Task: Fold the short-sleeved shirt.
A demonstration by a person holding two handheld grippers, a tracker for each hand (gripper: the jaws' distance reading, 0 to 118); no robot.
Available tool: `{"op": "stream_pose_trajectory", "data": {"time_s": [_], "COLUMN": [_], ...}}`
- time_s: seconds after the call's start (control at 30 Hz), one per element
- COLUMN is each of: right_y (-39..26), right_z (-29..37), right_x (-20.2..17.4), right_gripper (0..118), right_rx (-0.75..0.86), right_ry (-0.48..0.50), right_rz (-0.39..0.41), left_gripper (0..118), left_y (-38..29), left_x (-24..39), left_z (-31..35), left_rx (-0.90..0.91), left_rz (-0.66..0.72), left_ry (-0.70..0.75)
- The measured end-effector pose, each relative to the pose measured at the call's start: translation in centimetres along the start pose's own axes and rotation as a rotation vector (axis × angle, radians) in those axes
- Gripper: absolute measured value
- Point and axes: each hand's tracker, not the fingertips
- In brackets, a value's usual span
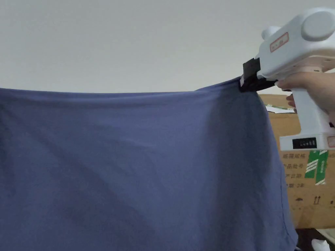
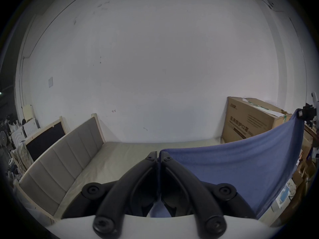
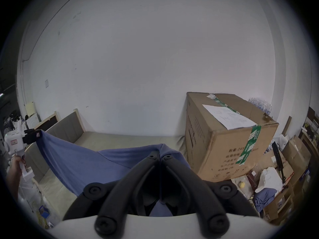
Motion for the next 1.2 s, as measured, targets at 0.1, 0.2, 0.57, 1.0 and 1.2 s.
{"op": "stream_pose_trajectory", "data": {"time_s": [0.1,0.2,0.57,1.0,1.2], "right_y": [1.6,3.6,5.6,-29.6,-44.0], "right_z": [-3.6,-6.3,-9.1,-20.3,-16.6], "right_x": [-0.5,-0.9,-2.8,-1.4,0.3], "right_gripper": [0,0,0,0,0], "right_rx": [0.025,0.062,0.321,-0.309,-0.564], "right_ry": [-0.048,-0.078,-0.211,-0.084,-0.003], "right_rz": [-0.006,-0.004,0.105,0.023,0.016], "left_gripper": [1,1,1,1,1], "left_y": [1.0,2.3,3.7,-26.7,-40.3], "left_x": [0.5,1.0,2.7,6.3,5.9], "left_z": [-3.7,-7.1,-11.5,-18.4,-12.8], "left_rx": [0.028,0.114,0.378,-0.299,-0.53], "left_rz": [0.03,0.092,0.073,0.068,0.088], "left_ry": [0.007,0.079,0.102,-0.064,-0.136]}}
